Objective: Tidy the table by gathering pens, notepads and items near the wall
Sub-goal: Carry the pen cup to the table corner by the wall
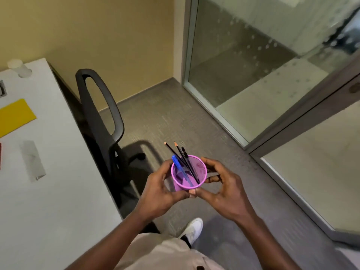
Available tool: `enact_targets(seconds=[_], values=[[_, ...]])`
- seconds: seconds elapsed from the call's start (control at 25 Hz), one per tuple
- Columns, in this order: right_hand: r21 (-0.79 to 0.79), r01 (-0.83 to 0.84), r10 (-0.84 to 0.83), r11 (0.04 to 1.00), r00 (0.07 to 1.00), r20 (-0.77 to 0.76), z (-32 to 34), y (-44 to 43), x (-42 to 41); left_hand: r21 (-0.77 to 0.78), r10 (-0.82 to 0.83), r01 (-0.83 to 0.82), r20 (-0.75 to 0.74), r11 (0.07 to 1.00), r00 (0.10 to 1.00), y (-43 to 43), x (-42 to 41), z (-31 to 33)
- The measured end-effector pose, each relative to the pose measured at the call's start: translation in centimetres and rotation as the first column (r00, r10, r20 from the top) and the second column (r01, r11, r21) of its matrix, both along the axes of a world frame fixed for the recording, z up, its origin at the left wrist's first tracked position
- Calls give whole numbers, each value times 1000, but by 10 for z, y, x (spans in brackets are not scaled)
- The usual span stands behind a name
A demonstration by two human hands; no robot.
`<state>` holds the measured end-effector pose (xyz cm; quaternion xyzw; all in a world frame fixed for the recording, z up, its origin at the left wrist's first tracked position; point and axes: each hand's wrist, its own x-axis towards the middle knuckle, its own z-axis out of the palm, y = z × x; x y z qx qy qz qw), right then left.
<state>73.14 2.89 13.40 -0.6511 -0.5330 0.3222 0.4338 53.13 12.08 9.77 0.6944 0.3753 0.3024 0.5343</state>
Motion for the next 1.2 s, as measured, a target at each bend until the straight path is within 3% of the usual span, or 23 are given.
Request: enact_targets(seconds=[0.36,0.88,1.04,1.2], values=[[42,-82,85,996,994,-65,-6,56,123,29,150,-149,-22,988,988,36,120,13],[30,-273,275,962,958,-87,1,309,215,17,297,-297,-22,955,955,245,185,17],[-17,-390,386,921,917,-100,-2,386,226,60,385,-382,-33,922,922,301,189,14],[-5,-498,496,867,864,-93,-5,479,234,4,486,-486,-46,874,873,364,198,14]])
